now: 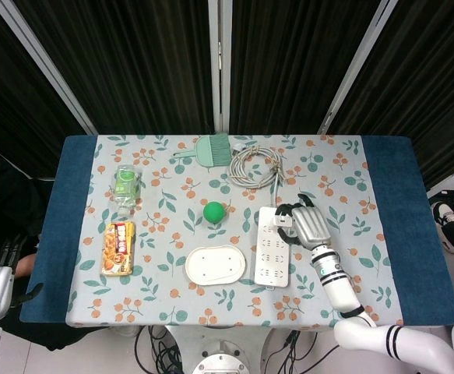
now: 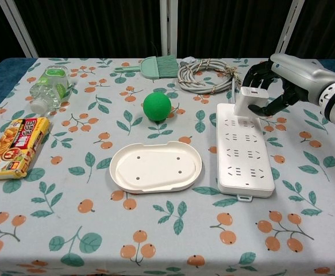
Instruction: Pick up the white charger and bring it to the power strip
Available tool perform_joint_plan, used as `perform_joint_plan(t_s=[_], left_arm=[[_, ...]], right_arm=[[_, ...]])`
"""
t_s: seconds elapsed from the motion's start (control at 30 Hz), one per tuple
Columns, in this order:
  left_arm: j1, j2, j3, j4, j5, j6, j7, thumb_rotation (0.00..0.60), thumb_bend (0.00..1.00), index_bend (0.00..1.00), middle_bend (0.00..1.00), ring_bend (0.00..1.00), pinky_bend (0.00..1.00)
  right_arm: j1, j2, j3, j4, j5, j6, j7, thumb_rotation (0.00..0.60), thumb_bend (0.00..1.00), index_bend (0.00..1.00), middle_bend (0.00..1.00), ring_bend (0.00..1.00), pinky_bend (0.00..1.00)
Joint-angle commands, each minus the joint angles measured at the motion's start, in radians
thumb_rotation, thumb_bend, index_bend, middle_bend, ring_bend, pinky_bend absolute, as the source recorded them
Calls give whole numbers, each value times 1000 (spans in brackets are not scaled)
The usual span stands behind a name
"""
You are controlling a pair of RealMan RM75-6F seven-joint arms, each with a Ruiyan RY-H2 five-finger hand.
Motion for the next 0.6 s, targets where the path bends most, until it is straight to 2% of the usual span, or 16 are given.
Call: perform_joint_plan(t_s=[0.03, 0.6], left_arm=[[0, -2, 0, 3, 1, 1, -3, 600, 152, 36, 0, 0, 0], [2, -14, 1, 35, -2, -5, -30, 600, 153, 36, 0, 0, 0]], right_arm=[[-4, -16, -1, 11, -8, 13, 9, 600, 469, 787, 668, 389, 116], [3, -43, -1, 18, 19, 6, -32, 600, 472, 788, 668, 389, 115]])
